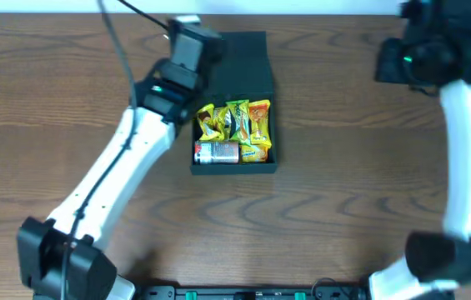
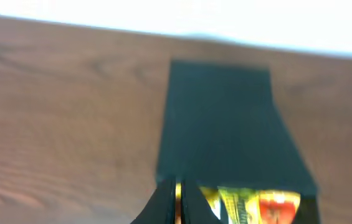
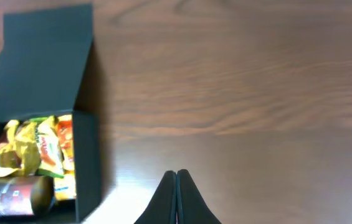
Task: Pack container
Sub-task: 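Bring both grippers to the box lid's top edge, then push the lid forward with both grippers to close the box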
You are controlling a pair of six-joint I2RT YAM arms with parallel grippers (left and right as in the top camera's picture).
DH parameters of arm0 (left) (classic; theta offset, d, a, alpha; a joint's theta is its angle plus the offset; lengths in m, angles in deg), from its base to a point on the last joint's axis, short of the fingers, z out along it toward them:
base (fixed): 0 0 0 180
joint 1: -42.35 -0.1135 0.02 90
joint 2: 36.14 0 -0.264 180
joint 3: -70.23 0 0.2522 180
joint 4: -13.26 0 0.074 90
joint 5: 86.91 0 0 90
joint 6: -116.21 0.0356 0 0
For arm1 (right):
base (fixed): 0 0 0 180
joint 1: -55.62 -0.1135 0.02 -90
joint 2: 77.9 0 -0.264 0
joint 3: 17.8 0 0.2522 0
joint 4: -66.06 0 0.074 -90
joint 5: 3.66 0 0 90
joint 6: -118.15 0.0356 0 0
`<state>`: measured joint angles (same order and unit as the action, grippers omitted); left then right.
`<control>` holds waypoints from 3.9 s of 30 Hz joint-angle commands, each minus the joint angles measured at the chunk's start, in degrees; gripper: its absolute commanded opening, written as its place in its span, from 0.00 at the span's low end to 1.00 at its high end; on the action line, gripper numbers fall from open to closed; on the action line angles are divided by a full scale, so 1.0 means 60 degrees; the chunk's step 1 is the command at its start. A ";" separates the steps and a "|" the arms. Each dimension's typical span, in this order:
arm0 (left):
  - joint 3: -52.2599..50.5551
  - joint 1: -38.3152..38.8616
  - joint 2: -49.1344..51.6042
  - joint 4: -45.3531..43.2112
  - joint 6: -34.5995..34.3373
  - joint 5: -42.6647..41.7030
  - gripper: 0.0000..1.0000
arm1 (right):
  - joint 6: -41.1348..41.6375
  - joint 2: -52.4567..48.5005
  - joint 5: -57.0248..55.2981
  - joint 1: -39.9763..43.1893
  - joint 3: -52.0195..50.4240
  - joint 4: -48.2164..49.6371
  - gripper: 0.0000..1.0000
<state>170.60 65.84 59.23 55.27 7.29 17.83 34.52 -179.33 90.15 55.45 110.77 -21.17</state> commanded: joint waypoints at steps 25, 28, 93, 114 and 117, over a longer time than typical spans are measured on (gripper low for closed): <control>0.0095 -0.3650 0.5308 -0.2248 -0.2761 -0.7879 0.06 | 0.0976 -0.6670 0.7839 -0.0703 -0.0280 0.4816 0.02; 0.0095 -0.3643 0.5504 -0.2586 -0.2994 -0.8149 0.06 | 0.1162 -0.6779 0.7843 -0.0896 -0.0280 0.5329 0.01; 0.0095 -0.4288 0.5584 -0.8244 -0.3311 -1.3515 0.06 | 0.1672 -0.7213 1.3143 -0.0914 -0.0280 1.0010 0.02; 0.0095 -0.4280 0.5584 -1.0083 -0.3530 -1.7562 0.07 | 0.1541 -0.7213 1.4192 -0.0914 -0.0280 1.0397 0.02; 0.0095 -0.4229 0.5584 -1.0076 -0.3537 -1.7562 0.07 | 0.1577 -0.7213 1.3784 -0.0911 -0.0280 1.0397 0.02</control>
<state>171.06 40.18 91.95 -4.88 -13.51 -85.51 45.26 -222.32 173.71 50.18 108.89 41.03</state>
